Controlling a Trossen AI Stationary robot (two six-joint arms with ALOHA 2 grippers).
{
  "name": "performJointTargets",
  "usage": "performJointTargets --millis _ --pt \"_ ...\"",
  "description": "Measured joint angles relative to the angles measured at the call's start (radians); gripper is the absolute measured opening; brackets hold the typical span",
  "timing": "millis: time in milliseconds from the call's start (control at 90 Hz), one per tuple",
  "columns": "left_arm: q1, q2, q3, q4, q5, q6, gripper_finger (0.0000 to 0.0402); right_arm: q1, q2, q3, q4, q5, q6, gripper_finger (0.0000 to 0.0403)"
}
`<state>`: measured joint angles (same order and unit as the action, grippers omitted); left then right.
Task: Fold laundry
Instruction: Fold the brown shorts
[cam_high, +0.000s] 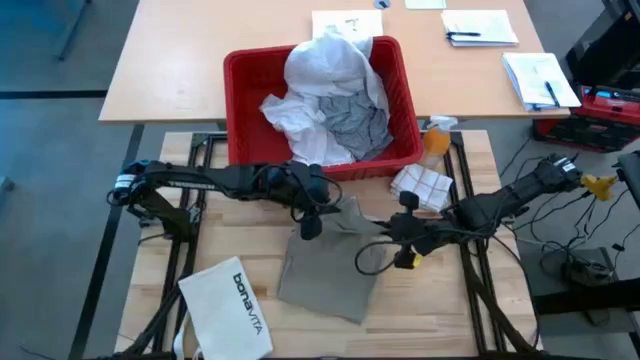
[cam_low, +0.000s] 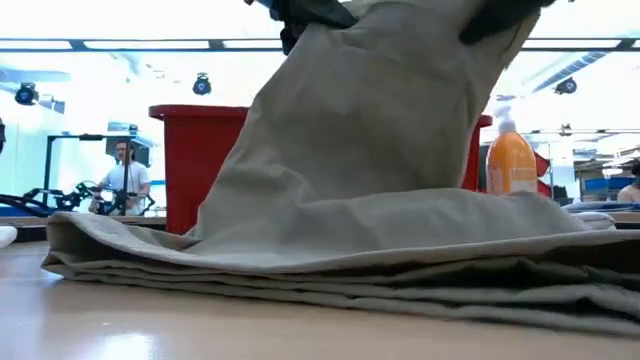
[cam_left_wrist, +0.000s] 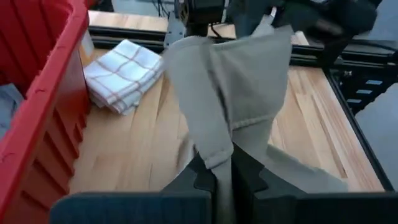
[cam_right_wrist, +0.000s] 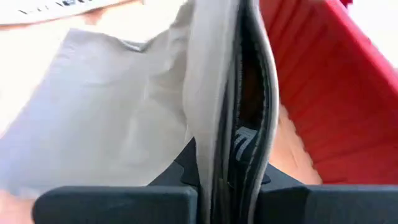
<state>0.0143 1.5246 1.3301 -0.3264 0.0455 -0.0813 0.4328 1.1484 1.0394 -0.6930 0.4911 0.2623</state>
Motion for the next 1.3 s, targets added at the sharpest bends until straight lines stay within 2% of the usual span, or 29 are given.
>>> performJointTargets --millis 178,344,600,744,1011,1122,1300 --pt "-0.001 -0.077 -0.103 0.066 0.007 0.001 0.0000 -0.007 0.006 0.104 -0.050 -0.093 -0.001 0.0022" --pt "0.000 -0.134 -0.194 0.160 0.006 -0.014 0.0000 -0.014 0.056 0.155 -0.057 -0.119 -0.001 0.0021" --pt "0.002 -0.135 -0.227 0.160 -0.004 0.013 0.0000 -0.072 0.120 0.199 -0.098 -0.141 -0.013 0.0021" --pt "0.014 -0.121 -0.228 0.166 -0.024 0.076 0.0000 -0.108 0.135 0.209 -0.097 -0.140 -0.079 0.0021" --pt "0.022 -0.144 -0.228 0.194 -0.169 0.273 0.0000 -0.124 0.137 0.216 -0.117 -0.038 -0.116 0.0021" --pt "0.038 -0.145 -0.228 0.198 -0.180 0.312 0.0000 -0.141 0.137 0.216 -0.158 0.029 -0.102 0.0022" --pt "0.066 -0.140 -0.228 0.221 -0.185 0.344 0.0000 -0.193 0.135 0.216 -0.182 0.031 -0.155 0.0021"
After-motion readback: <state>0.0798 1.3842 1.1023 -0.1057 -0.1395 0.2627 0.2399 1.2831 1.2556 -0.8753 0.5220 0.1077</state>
